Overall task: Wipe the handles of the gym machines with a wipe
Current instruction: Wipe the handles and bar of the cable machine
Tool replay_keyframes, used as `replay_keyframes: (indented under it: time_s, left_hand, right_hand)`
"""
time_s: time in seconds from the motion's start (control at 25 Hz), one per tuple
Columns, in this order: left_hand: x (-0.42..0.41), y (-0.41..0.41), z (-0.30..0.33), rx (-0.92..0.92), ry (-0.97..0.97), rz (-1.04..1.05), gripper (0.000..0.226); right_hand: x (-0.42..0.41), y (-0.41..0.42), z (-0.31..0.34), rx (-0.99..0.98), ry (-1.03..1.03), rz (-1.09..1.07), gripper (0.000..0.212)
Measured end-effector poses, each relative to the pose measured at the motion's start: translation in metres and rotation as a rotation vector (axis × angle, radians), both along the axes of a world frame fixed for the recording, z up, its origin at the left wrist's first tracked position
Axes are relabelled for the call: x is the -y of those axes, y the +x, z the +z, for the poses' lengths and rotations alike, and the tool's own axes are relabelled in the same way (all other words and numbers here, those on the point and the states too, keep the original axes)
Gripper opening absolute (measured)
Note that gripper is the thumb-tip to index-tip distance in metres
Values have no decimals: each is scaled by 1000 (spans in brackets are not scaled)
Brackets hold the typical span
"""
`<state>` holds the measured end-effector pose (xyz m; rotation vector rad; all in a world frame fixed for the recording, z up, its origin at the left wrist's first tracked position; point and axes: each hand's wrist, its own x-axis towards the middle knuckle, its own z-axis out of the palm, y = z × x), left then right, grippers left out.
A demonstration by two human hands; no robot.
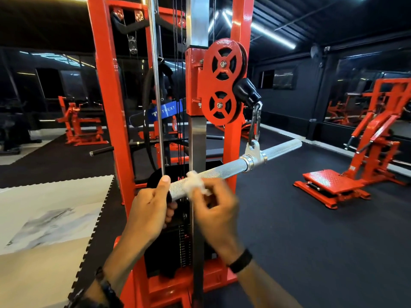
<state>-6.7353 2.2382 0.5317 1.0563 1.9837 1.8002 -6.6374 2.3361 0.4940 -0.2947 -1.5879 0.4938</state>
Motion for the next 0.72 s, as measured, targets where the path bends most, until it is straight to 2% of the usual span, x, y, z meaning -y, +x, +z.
replay_keyframes:
  time_s: [0.12,0.2,0.36,0.48,0.56,0.64,0.72]
  left_hand:
    - [5,-3,-2,-88,117,-6,20]
    - [5,-3,-2,-141,129,-33,20]
    - [-3,1,-4,-248,105,5,3]
    - [-7,-4,-2,-298,117,23,18]
    - [-6,-4,0,-228,118,7,29]
    - [-6,-2,0,-110,77,-27,29]
    - [-7,0,-1,10,40,-72,31]
  right_hand:
    - [-65,27,13,-113,-264,-198,12]
    - [-88,38,19,-150,-359,-252,13]
    - [-40,14,7,-114,-247,-128,17]
    - [15,-7,-12,-32,-89,74,11]
    - [27,-9,-14,24,-15,162,6]
    - [8,2,-9,27,-46,101,2]
    - [-33,19,0,-66,-205,-65,11]
